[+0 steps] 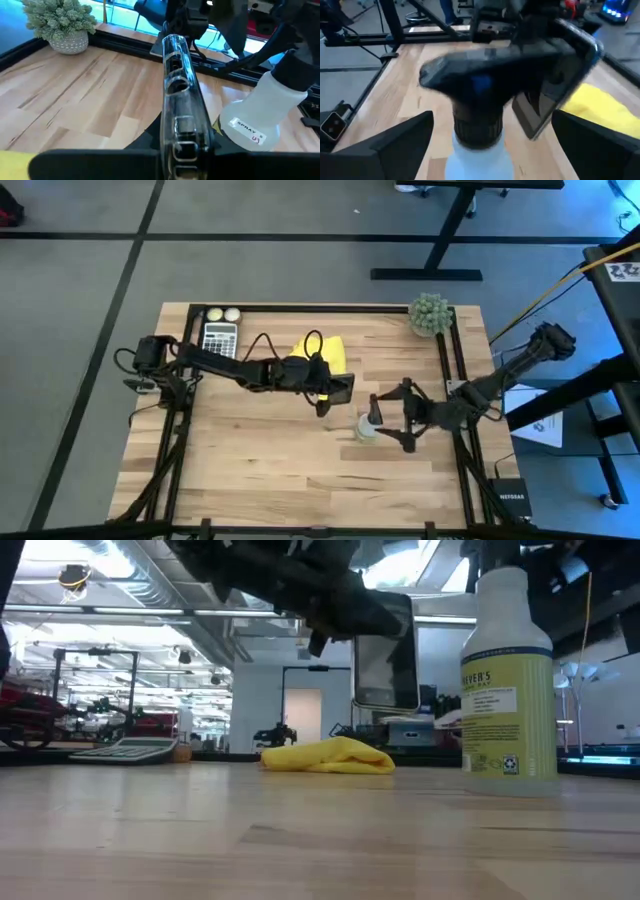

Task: Apply microfiber cloth
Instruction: Spray the front of the black cellphone using the white spray bottle

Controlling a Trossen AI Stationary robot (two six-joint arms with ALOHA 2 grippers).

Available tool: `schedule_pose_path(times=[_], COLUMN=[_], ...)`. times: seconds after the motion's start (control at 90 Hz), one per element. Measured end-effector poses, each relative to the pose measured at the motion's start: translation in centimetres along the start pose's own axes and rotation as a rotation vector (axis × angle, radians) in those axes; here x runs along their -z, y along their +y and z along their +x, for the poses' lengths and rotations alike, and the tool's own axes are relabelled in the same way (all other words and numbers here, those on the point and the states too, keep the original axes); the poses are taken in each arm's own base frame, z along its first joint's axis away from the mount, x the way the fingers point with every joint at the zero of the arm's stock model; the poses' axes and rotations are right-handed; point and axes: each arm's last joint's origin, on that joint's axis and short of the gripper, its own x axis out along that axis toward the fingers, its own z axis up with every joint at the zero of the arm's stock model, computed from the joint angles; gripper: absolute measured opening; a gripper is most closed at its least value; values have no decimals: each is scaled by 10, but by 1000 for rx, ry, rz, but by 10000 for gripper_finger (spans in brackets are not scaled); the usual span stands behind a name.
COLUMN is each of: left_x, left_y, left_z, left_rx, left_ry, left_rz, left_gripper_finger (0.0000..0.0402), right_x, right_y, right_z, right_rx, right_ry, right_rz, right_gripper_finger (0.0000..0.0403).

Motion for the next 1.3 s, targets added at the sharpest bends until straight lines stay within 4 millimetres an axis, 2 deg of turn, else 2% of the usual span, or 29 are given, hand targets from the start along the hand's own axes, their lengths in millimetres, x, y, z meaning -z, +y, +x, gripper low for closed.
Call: schedule_pose_path(times=[0.333, 0.622, 0.778, 0.944, 1.067, 1.3], left_x=[-7, -20, -38, -43, -43, -42], left_y=[6, 22, 16, 12, 12, 11], left_z=[1, 3, 8, 19, 23, 24], left_rx=[4, -10, 17, 28, 43, 51], left_ry=[-58, -181, -229, -230, -231, -236], left_rz=[32, 46, 65, 64, 28, 23], left_gripper_finger=[17, 17, 17, 17, 17, 17], right_x=[-9, -10, -10, -10, -10, -9], right_y=[-5, -5, -6, -6, -6, -6], right_z=[7, 6, 6, 7, 7, 7], right_rx=[-97, -99, -87, -80, -79, -54], right_ry=[-44, -53, -55, -54, -49, -53], right_rz=[18, 16, 16, 14, 11, -15], right_gripper_finger=[390, 390, 390, 388, 366, 284])
